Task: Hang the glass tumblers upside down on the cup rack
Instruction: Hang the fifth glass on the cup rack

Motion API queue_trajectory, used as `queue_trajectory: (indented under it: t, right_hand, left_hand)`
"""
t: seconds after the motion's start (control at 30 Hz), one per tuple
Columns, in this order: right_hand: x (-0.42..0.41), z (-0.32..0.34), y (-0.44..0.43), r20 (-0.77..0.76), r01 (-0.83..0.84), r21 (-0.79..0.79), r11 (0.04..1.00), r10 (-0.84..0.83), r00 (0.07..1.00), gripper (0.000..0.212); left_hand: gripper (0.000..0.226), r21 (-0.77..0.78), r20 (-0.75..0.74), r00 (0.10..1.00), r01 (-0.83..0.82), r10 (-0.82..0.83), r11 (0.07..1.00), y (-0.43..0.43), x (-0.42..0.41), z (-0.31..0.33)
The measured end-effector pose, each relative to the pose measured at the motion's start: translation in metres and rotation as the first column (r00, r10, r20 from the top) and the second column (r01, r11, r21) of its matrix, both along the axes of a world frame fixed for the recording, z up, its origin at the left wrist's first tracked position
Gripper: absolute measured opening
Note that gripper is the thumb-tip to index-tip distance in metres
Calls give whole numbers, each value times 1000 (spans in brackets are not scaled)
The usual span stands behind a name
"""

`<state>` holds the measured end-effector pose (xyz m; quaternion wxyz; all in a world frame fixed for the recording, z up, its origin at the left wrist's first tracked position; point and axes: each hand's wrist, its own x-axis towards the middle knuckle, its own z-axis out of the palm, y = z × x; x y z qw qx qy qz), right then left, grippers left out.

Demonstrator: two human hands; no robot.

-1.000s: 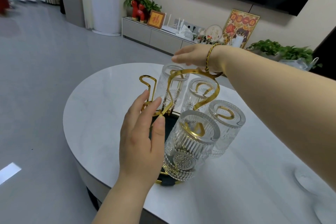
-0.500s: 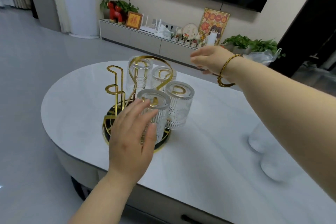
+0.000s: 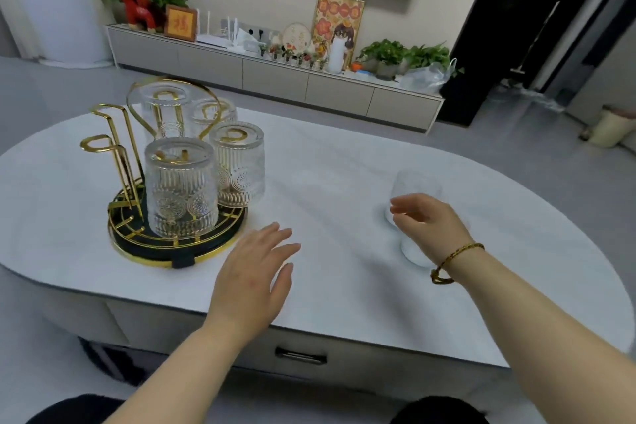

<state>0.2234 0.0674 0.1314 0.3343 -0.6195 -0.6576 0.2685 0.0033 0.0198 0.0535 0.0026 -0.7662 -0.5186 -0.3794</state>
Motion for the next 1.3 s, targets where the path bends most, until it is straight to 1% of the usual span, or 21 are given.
queue_trajectory:
  t: [0.1,0.2,0.27,0.3,0.37,0.43,0.5,0.57,0.63,0.73,0.87,0.97,1.03,1.07,1.17,1.23,1.3]
  right_hand:
    - [21,-22,-13,-53,100,10,995,-100,994,21]
    - [37,-37,-19,-115,219,9,976,-217,969,18]
    - [45,-46,-19,-147,318,11,948,-313,938,11]
    - [48,-51,-18,-160,366,18,930,-359,920,9]
    - [53,-60,-16,-187,454,30,890,-441,878,16]
    - [54,-69,-13,-224,518,21,855,-500,836,30]
    - [54,-77,-8,-235,528,-33,848,-520,821,54]
    - [51,-85,-1,-223,506,-83,859,-511,830,79]
    - [47,-91,6,-231,487,-86,869,-493,839,88]
    - [44,-99,16,-270,488,-90,868,-493,827,92]
    - [43,-105,25,-236,557,-169,813,-582,778,99]
    - [42,-107,28,-242,588,-167,791,-611,753,93]
    - [42,-107,28,-247,592,-172,788,-616,748,89]
    - [43,-107,29,-247,589,-173,789,-614,750,87]
    - [44,-108,29,-234,574,-158,803,-595,769,83]
    - [45,-107,28,-244,556,-136,820,-572,783,82]
    - [44,-106,23,-276,523,-107,846,-531,801,80]
  left_hand:
    - [20,-106,-36,999,-24,21,994,2,7,-13]
    - [33,-231,-77,997,-11,-7,973,6,10,-31]
    - [38,-330,-98,995,-14,-20,944,8,10,-41]
    - [40,-354,-112,994,-26,-14,935,9,9,-45]
    - [41,-376,-147,989,-44,-12,926,12,9,-49]
    - [40,-379,-166,986,-45,-20,924,13,10,-48]
    - [41,-381,-185,982,-44,-30,923,13,9,-47]
    - [41,-388,-186,982,-41,-35,921,14,8,-48]
    - [40,-397,-173,984,-33,-39,917,14,8,-48]
    - [39,-380,-145,989,-23,-35,925,14,9,-48]
    - [35,-369,-149,989,-36,-21,929,15,9,-47]
    - [30,-315,-182,983,-37,-22,948,15,10,-44]
    - [33,-296,-219,975,-46,-21,954,14,10,-45]
    - [34,-306,-213,977,-43,-24,951,14,10,-45]
    - [35,-374,-134,990,-18,-35,927,16,9,-48]
    - [38,-344,-79,996,-1,-28,939,17,7,-48]
    - [33,-306,6,1000,7,-5,952,16,5,-36]
